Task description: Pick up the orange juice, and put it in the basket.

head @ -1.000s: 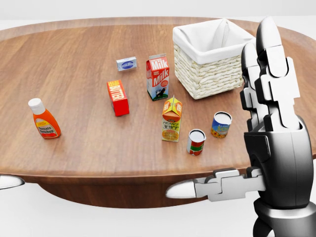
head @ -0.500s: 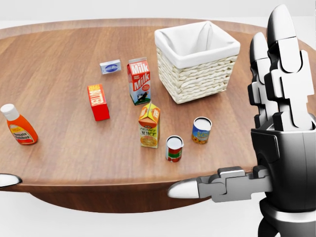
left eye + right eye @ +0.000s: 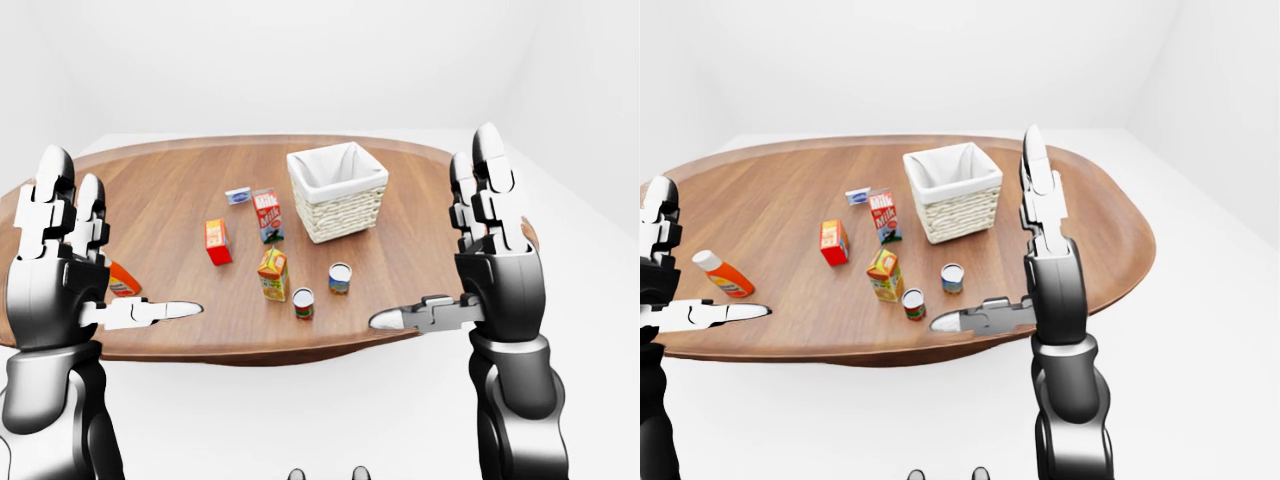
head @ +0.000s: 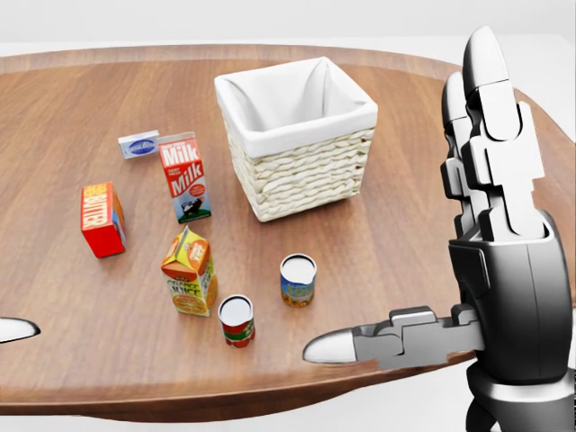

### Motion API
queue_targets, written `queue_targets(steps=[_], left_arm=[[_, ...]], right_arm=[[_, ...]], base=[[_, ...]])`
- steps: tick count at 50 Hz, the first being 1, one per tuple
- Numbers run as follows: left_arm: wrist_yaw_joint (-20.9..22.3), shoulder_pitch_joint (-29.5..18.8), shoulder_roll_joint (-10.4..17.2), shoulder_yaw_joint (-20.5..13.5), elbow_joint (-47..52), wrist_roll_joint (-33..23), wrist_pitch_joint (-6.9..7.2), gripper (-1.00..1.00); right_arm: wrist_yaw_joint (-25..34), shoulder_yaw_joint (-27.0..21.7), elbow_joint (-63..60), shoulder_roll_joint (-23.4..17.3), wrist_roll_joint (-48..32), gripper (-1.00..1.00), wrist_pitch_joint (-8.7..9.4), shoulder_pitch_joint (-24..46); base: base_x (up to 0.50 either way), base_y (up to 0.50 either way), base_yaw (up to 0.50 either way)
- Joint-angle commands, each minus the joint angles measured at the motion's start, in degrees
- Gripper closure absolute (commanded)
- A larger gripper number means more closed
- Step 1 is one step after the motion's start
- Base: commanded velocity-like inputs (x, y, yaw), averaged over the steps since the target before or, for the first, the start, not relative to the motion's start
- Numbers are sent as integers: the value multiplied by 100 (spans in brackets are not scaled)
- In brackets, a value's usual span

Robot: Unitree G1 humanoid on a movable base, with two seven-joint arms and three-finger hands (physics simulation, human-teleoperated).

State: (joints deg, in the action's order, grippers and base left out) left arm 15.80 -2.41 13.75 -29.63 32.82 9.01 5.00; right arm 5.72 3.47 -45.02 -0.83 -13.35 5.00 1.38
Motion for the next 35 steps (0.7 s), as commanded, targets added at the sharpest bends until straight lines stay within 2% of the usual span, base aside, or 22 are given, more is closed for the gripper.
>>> queue_targets(steps=[1,23,35], left_arm=[[-63,-14,-25,70,-563,-179,0,-100],[-54,-19,-24,74,-586,-183,0,-100],[-65,-39,-14,87,-614,-183,0,-100]], right_arm=[[110,82,464,-15,-286,-100,0,-20],[347,173,521,-5,-764,-100,0,-73],[392,103,536,-5,-915,-100,0,-72]], base=[[45,-27,0],[50,-3,0],[50,17,0]])
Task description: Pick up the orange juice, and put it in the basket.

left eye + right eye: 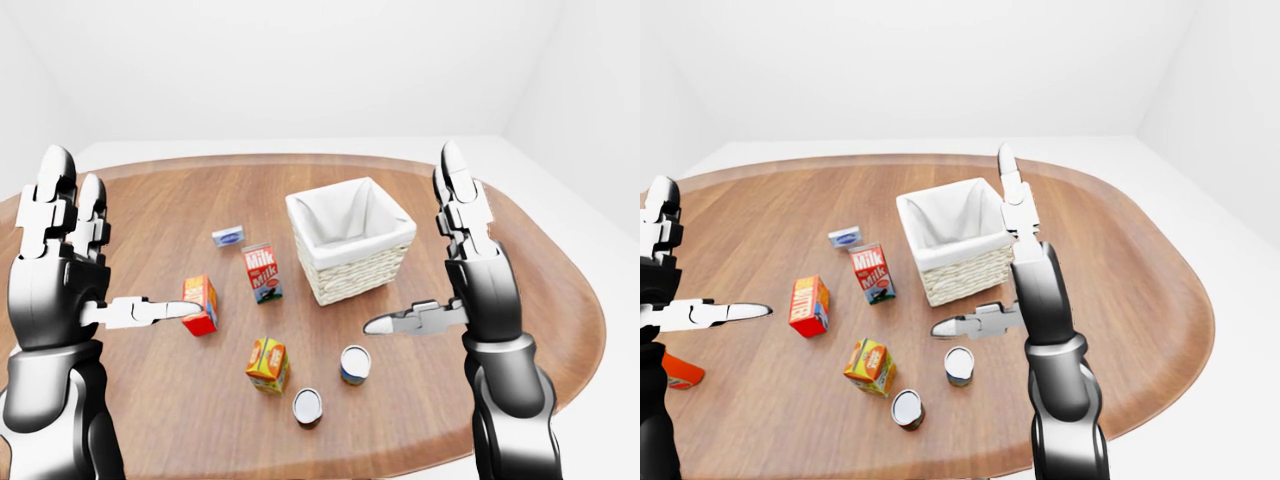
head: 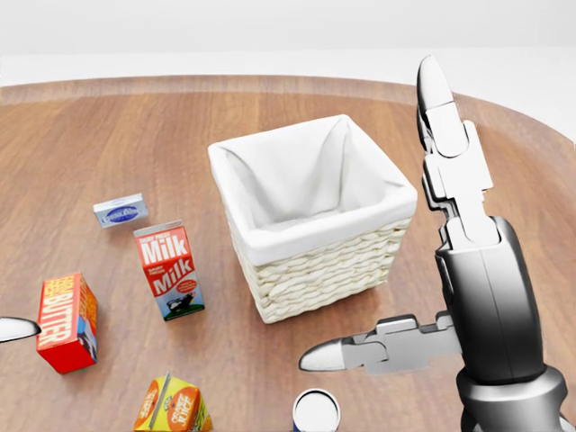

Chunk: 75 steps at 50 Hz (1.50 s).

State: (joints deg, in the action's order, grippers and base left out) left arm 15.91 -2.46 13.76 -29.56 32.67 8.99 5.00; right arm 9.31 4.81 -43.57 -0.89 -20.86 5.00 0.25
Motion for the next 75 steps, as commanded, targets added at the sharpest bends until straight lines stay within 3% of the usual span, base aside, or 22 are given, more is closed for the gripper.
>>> queue_targets(steps=[1,18,29,44,75], left_arm=[[-77,-32,-14,82,-604,-181,0,-100],[-62,-9,-27,68,-553,-182,0,-100],[-46,-4,-22,58,-592,-179,0,-100],[-57,-8,-22,59,-502,-176,0,-100],[-52,-11,-27,56,-500,-183,0,-100]], right_arm=[[23,-48,402,-1,-176,-100,0,35],[-74,-140,384,17,-81,-100,0,23],[-39,-120,405,-14,-139,-100,0,78],[378,100,458,-62,-1187,-100,0,321],[1575,821,799,318,-2743,-100,0,738]], base=[[44,37,0],[21,48,0],[1,1,0],[0,0,0],[0,0,0]])
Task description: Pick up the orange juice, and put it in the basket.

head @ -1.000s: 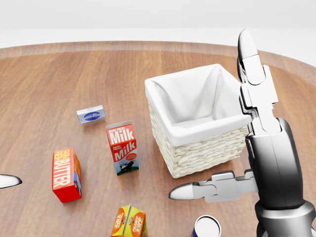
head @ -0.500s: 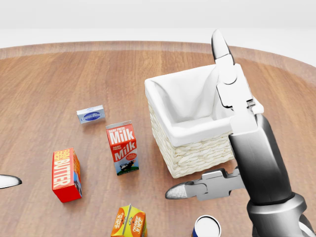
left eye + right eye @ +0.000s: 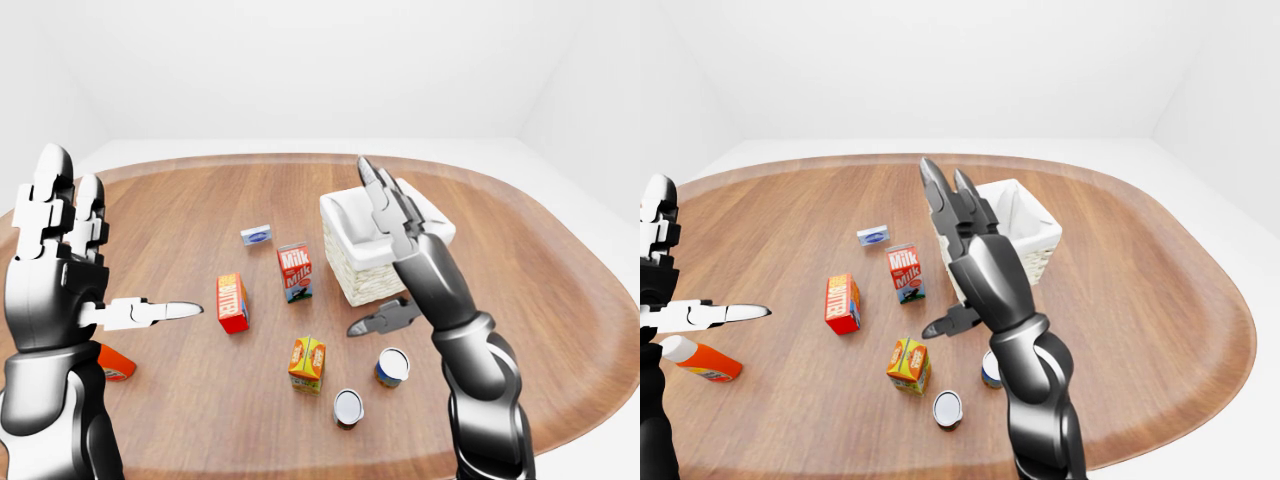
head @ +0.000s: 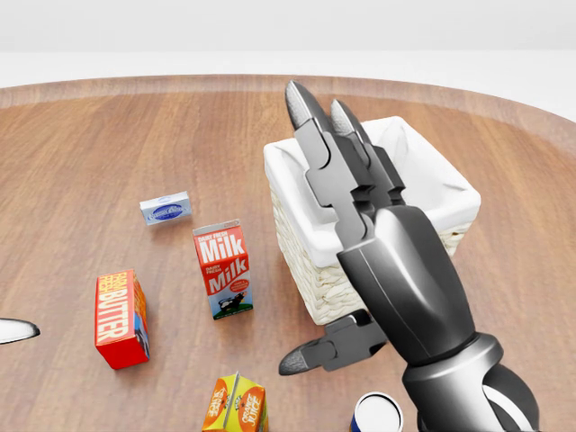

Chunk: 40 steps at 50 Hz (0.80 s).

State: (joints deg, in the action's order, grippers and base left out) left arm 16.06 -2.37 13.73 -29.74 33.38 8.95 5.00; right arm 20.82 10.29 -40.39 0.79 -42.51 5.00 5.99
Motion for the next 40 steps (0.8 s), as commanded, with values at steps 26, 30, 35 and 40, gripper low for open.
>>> queue_targets(steps=[26,30,35,40], left_arm=[[-85,-40,-4,80,-672,-171,0,-100],[-88,-39,-5,86,-679,-172,0,-100],[-92,-45,-5,95,-711,-175,0,-100],[-90,-40,-4,100,-711,-176,0,-100]], right_arm=[[850,719,675,346,-1200,-100,0,-102],[855,766,681,353,-1229,-100,0,-149],[821,902,715,370,-1271,-100,0,-248],[808,968,719,373,-1288,-100,0,-302]], base=[[0,0,0],[0,0,0],[0,0,0],[0,0,0]])
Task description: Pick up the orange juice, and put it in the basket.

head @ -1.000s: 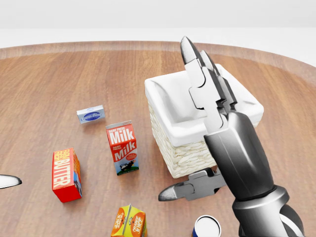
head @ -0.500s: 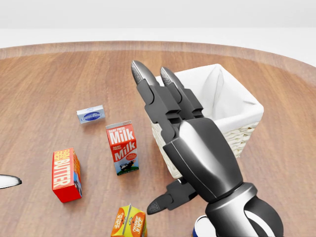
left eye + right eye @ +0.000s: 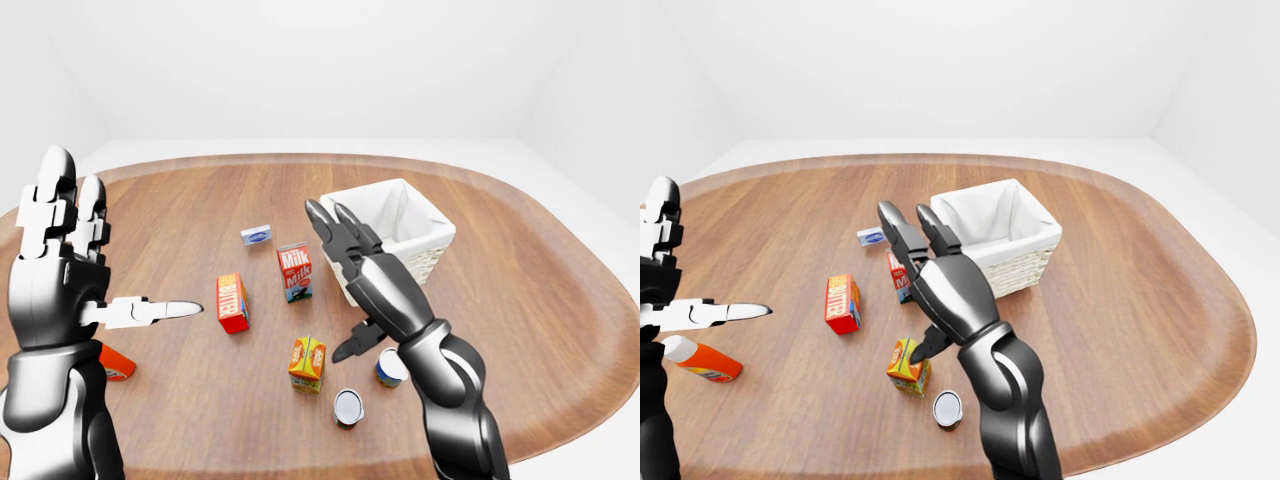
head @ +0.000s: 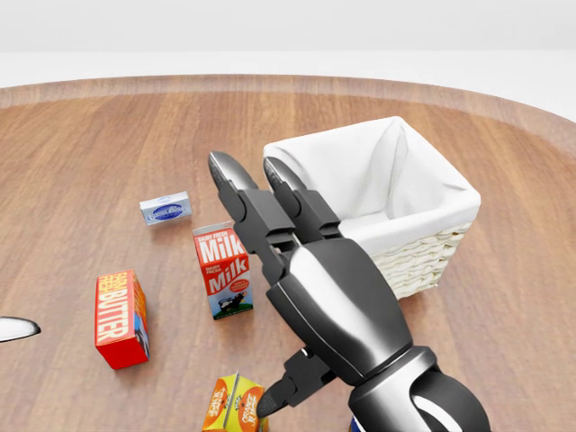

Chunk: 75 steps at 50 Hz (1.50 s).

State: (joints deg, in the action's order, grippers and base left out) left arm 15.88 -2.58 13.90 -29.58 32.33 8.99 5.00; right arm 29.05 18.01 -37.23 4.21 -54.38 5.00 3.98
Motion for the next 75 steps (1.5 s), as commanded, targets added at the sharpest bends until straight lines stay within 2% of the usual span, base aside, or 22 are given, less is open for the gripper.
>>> queue_targets(steps=[1,12,28,45,75], left_arm=[[-82,-24,-24,93,-584,-182,0,-100],[-58,-3,-34,68,-501,-177,0,-100],[-57,5,-44,71,-477,-182,0,-100],[-45,5,-41,57,-453,-179,0,-100],[-57,-12,-42,78,-546,-192,0,-100]], right_arm=[[-22,234,398,32,-112,-100,0,-129],[-229,506,626,7,-75,-100,0,-348],[-746,659,1168,-139,297,-100,0,-633],[-1190,694,1819,-189,623,-100,0,-705],[-1553,642,2754,-121,928,-100,0,-623]], base=[[0,0,0],[0,0,0],[0,0,0],[0,0,0],[0,0,0]])
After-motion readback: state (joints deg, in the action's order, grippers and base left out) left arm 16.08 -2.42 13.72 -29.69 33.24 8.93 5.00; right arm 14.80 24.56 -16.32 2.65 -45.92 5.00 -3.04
